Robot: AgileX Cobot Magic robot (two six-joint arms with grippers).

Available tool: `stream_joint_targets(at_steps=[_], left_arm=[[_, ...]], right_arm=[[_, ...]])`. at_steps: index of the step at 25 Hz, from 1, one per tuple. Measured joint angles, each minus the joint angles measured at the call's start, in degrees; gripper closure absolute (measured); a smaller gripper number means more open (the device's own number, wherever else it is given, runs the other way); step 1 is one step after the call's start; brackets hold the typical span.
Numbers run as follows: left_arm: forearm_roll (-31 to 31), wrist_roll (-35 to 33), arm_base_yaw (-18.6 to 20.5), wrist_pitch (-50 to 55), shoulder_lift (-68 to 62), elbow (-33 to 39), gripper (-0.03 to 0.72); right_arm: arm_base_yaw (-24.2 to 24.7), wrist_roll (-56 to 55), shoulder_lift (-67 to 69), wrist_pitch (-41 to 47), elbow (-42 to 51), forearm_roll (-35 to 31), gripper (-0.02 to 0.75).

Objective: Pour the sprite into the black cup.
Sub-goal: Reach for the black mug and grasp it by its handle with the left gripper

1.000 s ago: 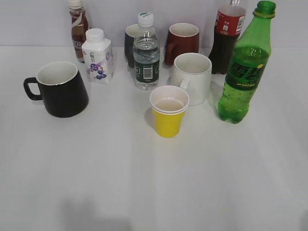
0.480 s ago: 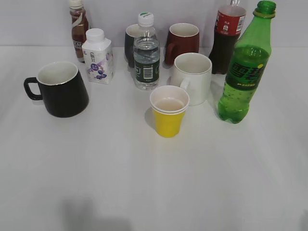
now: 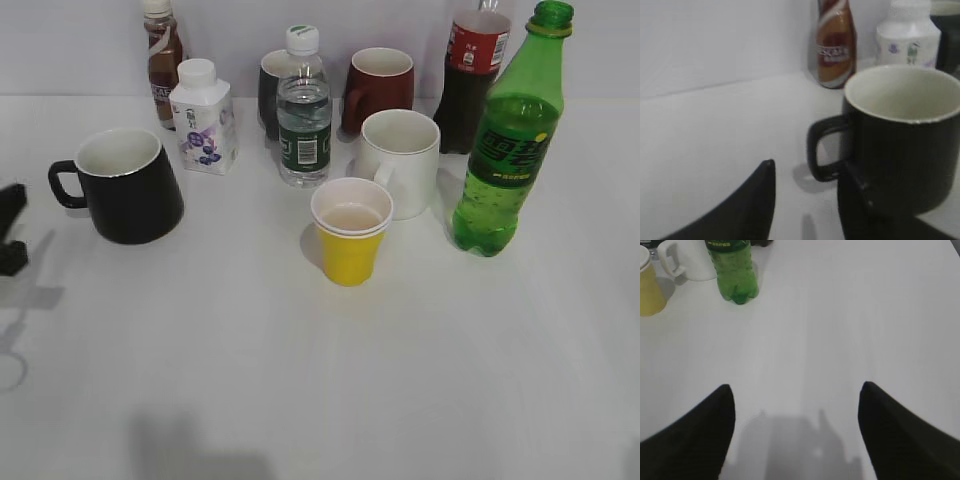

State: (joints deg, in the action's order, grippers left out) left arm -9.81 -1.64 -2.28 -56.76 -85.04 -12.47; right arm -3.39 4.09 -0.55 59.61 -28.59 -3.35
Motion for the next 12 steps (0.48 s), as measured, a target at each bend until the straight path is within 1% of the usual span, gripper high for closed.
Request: stream_joint_targets(at_steps=[2, 4, 8, 12], left_arm=[[-1.2, 0.0, 0.0, -4.9, -5.2, -0.2, 0.360], [-1.9, 0.0, -0.2, -7.6, -9.4, -1.3, 0.352], [-2.0, 0.0, -0.5, -9.1, -14.1, -4.8, 0.349], [-1.8, 0.0, -0.5, -8.2, -17.1, -8.6, 0.349]], right_arm=[[0.0, 0.0, 0.0, 0.0, 0.0, 0.0, 0.164], [0.0, 0.0, 0.0, 0.0, 0.0, 0.0, 0.164], [0.0, 0.0, 0.0, 0.0, 0.0, 0.0, 0.164], [0.0, 0.0, 0.0, 0.0, 0.0, 0.0, 0.164]])
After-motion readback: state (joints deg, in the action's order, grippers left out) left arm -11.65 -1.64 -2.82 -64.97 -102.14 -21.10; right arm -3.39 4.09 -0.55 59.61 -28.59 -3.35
